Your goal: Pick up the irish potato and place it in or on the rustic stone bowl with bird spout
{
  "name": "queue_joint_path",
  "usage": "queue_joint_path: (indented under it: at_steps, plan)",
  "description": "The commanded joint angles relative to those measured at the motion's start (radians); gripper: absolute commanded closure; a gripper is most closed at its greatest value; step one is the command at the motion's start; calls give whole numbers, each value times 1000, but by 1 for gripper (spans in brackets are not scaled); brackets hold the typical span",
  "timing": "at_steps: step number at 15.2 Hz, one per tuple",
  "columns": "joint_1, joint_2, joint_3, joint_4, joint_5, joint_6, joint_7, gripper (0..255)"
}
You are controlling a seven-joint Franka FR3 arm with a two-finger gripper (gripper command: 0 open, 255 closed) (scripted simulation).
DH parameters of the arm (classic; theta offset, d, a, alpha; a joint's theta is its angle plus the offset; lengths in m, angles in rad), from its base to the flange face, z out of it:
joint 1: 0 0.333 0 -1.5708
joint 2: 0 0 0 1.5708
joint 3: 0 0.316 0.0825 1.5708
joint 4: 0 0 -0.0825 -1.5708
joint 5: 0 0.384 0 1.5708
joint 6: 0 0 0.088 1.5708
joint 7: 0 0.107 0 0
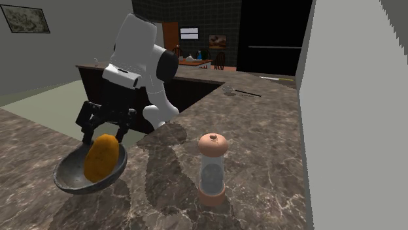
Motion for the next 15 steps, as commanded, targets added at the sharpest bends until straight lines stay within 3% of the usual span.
queue_joint_path:
  at_steps: [1,3,7,15]
  plan:
    - [0,0,0,0,0,0,0,0]
    - [0,0,0,0,0,0,0,0]
    - [53,30,17,160,-30,-141,-12,0]
    - [53,30,17,160,-30,-141,-12,0]
